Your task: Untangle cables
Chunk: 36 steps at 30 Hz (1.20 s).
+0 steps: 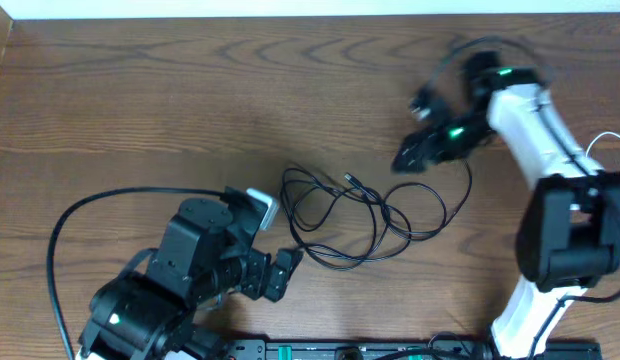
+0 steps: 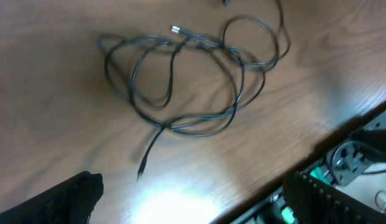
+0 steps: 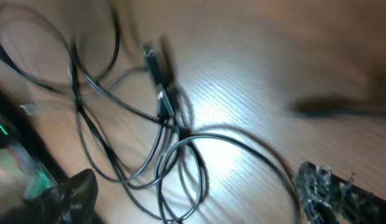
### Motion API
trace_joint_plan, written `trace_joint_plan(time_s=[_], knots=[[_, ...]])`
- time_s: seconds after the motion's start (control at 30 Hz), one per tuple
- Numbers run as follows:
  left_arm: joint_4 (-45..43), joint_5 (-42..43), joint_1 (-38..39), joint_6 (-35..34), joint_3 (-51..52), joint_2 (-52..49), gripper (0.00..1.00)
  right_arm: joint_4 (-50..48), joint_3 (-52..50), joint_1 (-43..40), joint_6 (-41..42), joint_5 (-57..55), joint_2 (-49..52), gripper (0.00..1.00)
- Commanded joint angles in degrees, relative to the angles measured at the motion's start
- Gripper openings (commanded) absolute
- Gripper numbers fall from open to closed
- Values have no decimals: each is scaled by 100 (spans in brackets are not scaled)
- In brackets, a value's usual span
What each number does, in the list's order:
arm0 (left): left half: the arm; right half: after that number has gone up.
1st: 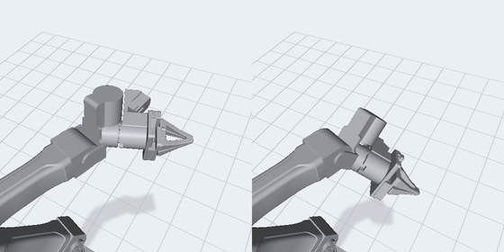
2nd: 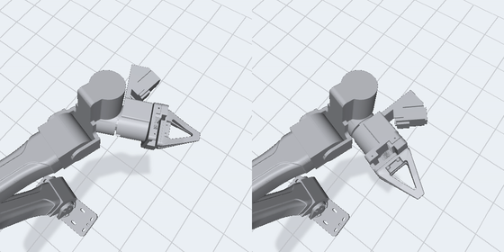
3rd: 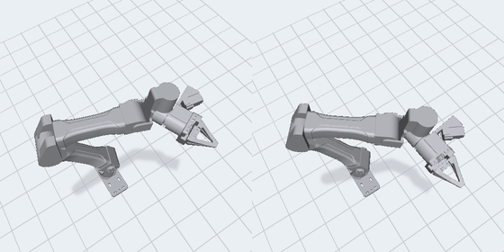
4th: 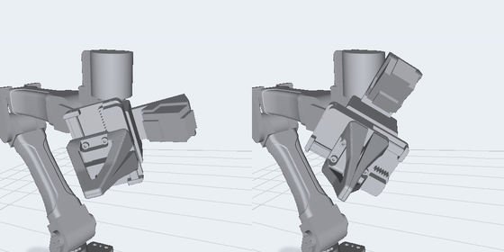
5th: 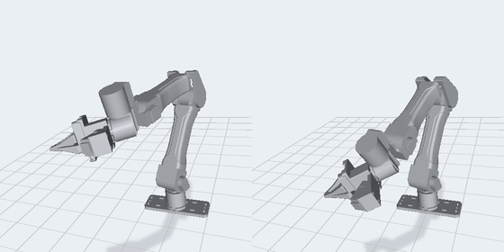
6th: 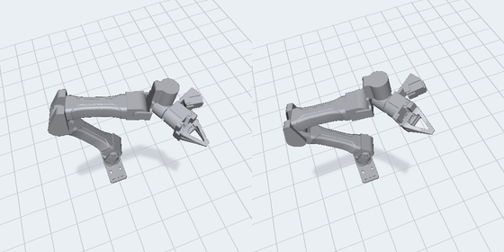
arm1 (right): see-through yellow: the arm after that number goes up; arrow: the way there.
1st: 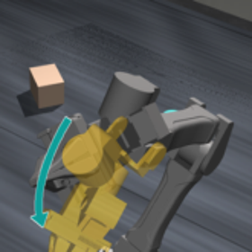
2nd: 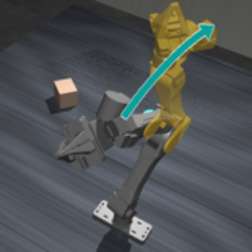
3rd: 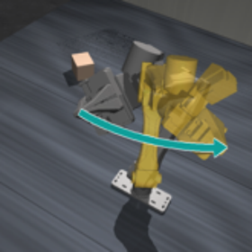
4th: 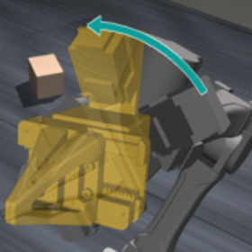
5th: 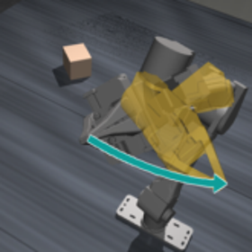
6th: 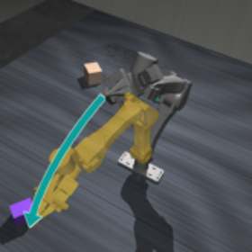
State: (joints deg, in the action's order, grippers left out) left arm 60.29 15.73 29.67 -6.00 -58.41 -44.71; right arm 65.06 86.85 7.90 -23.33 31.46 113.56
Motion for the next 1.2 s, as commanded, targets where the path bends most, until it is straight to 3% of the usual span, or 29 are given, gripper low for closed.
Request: trace_joint_plan(time_s=[0.0, 0.1, 0.53, 0.57, 0.67, 0.73, 0.77, 0.87, 1.17], knots=[[319, -273, -20, -31, -52, 101, 98, -304, -260, 658, -586, -774, -26, 92], [452, -271, -20, -33, -52, 98, 98, -529, -398, 1139, -769, -1191, -26, 86], [485, -271, -20, -31, -52, 101, 98, -1655, -1250, 2417, -1064, -1700, -26, 84], [483, -271, -20, -31, -52, 101, 98, -1687, -1281, 2441, -1064, -1700, -26, 81], [483, -271, -20, -31, -52, 101, 98, -1836, -1375, 2479, -1062, -1700, -26, 41], [483, -271, -20, -33, -52, 101, 98, -1899, -1390, 2505, -1062, -1700, -26, 7], [483, -271, -20, -33, -52, 101, 98, -1926, -1388, 2511, -1058, -1703, -26, 1], [483, -271, -20, -31, -52, 98, 98, -1945, -1342, 2505, -894, -1853, -46, 1], [483, -271, -20, -31, -52, 98, 98, -1711, -557, 2509, 153, -3668, -776, 1]])
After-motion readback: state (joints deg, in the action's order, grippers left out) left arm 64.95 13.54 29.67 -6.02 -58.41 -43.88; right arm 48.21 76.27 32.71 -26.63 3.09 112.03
